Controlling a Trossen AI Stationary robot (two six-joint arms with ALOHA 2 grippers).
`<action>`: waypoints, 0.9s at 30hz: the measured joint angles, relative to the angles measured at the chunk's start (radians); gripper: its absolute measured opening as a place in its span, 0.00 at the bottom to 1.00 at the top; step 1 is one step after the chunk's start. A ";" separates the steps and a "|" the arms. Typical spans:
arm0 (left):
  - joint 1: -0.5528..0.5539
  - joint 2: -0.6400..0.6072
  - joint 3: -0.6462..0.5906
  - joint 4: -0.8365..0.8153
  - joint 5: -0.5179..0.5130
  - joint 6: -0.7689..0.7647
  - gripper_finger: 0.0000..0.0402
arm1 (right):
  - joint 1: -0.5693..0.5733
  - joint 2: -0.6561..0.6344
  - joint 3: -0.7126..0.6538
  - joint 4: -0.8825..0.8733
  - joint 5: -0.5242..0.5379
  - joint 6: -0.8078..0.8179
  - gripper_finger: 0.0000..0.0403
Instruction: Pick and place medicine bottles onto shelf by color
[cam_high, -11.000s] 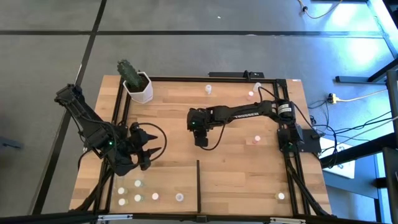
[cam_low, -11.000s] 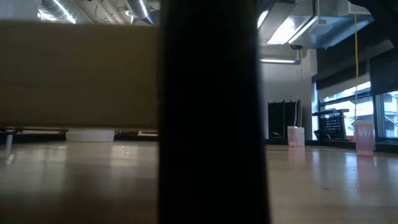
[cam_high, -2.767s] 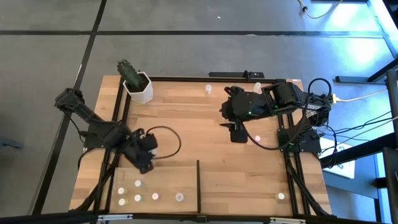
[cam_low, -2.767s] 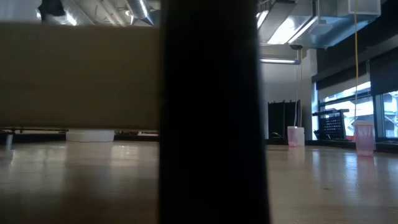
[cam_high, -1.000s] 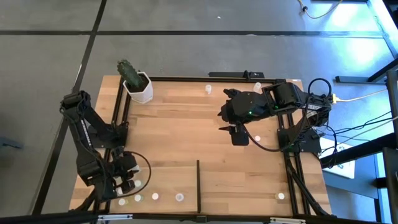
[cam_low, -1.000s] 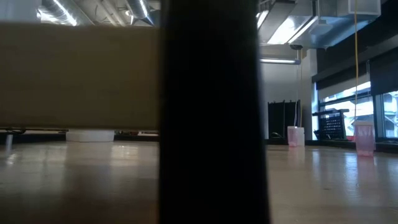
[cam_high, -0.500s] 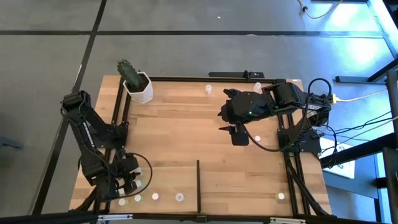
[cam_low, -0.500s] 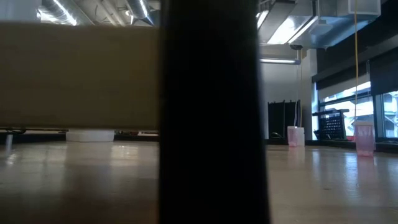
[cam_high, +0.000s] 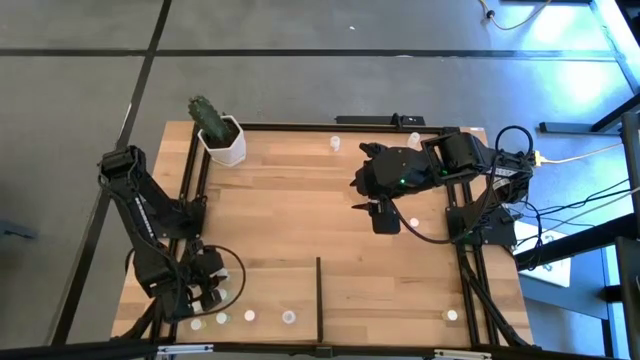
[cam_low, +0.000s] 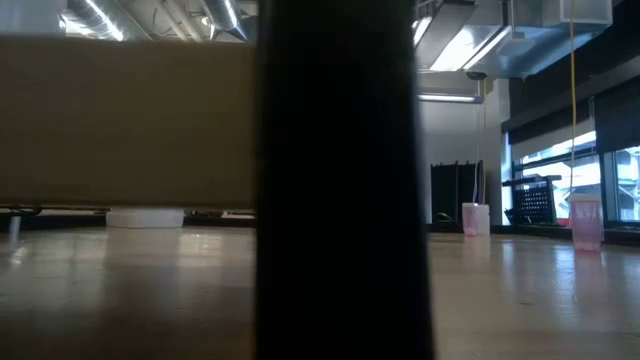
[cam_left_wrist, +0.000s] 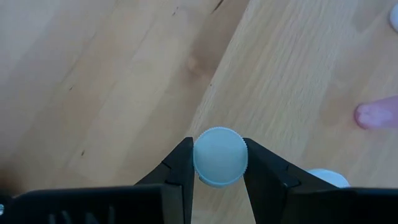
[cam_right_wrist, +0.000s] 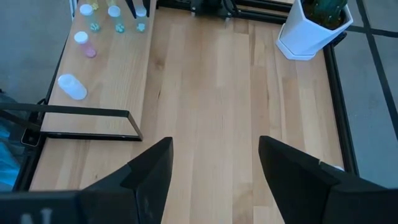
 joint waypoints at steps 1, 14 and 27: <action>0.002 0.000 0.000 0.000 0.000 0.000 0.24 | 0.000 0.000 0.000 0.000 0.000 0.001 0.59; 0.003 0.000 0.000 0.000 0.009 0.000 0.30 | 0.000 0.000 0.000 0.000 0.000 0.000 0.59; 0.003 0.000 0.000 0.000 0.009 0.000 0.42 | 0.000 0.000 0.000 0.000 0.000 0.002 0.59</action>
